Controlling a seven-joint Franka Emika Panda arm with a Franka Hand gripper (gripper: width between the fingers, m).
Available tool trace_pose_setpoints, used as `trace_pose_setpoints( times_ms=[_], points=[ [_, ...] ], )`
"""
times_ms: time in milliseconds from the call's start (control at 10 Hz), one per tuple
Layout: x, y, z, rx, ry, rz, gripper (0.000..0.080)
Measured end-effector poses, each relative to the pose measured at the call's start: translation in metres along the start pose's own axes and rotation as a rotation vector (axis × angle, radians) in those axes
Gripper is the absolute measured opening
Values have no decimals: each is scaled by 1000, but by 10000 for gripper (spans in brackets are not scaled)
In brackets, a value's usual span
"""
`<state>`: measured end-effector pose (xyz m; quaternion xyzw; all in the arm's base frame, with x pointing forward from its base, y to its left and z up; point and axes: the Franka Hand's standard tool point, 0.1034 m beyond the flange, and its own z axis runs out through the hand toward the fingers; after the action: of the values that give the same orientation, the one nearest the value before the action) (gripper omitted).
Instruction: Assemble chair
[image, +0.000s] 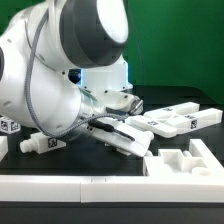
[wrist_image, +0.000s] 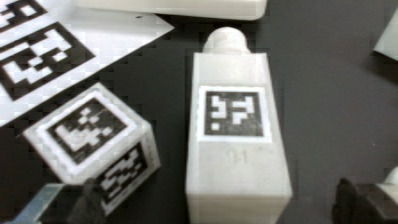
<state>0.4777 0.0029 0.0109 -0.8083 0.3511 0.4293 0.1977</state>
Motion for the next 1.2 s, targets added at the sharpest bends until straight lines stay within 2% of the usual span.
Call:
trace_pose_setpoints(
  times_ms=[400, 500, 600, 700, 800, 1100, 1200],
  points=[
    [-4, -6, 11, -10, -12, -1, 648],
    [-4, -6, 11, -10, -12, -1, 516],
    [-4, -6, 11, -10, -12, -1, 516],
    [-4, -6, 11, -10, -12, -1, 377],
    [-4, -7, 9, -10, -8, -3, 283],
    [-20, -16, -15, -5, -1, -32, 284],
    [-30, -28, -31, -4, 61, -63, 284]
  ],
)
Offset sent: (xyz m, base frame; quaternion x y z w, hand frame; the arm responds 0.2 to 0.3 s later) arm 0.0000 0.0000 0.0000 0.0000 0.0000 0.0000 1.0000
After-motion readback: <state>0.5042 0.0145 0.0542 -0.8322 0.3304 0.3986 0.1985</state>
